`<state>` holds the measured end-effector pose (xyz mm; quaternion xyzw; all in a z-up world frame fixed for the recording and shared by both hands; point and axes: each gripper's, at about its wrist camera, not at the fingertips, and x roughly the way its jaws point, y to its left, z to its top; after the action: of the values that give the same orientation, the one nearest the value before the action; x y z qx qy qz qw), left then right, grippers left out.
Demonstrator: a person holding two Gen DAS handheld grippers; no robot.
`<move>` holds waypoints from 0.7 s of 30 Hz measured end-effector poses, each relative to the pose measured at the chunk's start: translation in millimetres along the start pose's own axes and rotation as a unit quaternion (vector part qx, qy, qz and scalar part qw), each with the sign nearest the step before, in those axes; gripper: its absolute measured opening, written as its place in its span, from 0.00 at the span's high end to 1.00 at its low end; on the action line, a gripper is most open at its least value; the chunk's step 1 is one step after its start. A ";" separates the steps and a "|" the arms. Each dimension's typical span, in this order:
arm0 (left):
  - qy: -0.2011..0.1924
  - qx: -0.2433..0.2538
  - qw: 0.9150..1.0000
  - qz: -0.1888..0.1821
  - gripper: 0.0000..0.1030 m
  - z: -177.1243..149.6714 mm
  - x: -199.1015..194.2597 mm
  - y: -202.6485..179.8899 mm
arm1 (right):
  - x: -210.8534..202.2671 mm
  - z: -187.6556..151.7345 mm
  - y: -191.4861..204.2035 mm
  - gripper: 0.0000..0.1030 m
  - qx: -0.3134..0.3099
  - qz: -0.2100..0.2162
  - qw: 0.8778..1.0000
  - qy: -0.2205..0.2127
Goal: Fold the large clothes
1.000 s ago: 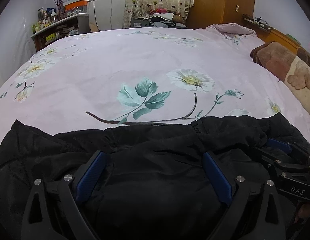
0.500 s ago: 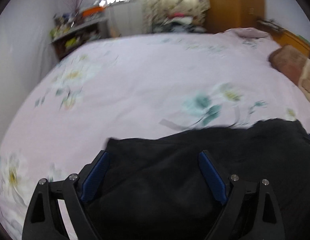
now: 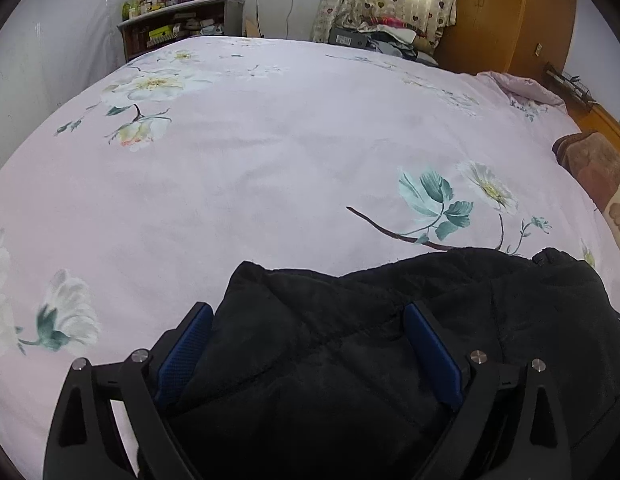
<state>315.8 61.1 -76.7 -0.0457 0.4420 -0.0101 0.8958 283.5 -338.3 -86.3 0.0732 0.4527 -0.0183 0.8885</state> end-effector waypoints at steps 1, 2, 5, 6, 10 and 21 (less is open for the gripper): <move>-0.001 0.002 1.000 0.002 0.07 1.9 -6.5 -0.6 | -7.6 2.7 2.3 0.30 -0.005 -0.010 1.000 0.003; -0.007 0.004 1.000 0.002 0.07 3.3 -16.8 -1.2 | -14.5 3.0 5.3 0.30 -0.009 -0.018 1.000 0.001; -0.033 0.008 0.999 -0.009 0.08 1.2 -53.3 -2.6 | -45.9 1.5 12.5 0.30 -0.019 -0.025 0.999 -0.017; -0.046 0.010 0.999 -0.018 0.08 -1.2 -68.1 -4.4 | -56.3 -0.2 15.1 0.30 -0.021 -0.022 0.999 -0.024; -0.098 0.031 0.994 -0.047 0.08 -23.6 -124.1 -16.4 | -100.0 -13.1 27.8 0.30 -0.039 -0.010 0.998 -0.056; -0.040 0.022 0.999 -0.022 0.05 -60.0 -72.1 -7.2 | -74.3 -47.3 19.7 0.30 -0.022 0.009 0.999 -0.028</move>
<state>224.5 53.8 -55.2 -0.0360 0.4044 -0.0373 0.9131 203.8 -314.4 -51.5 0.0570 0.4276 -0.0027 0.9022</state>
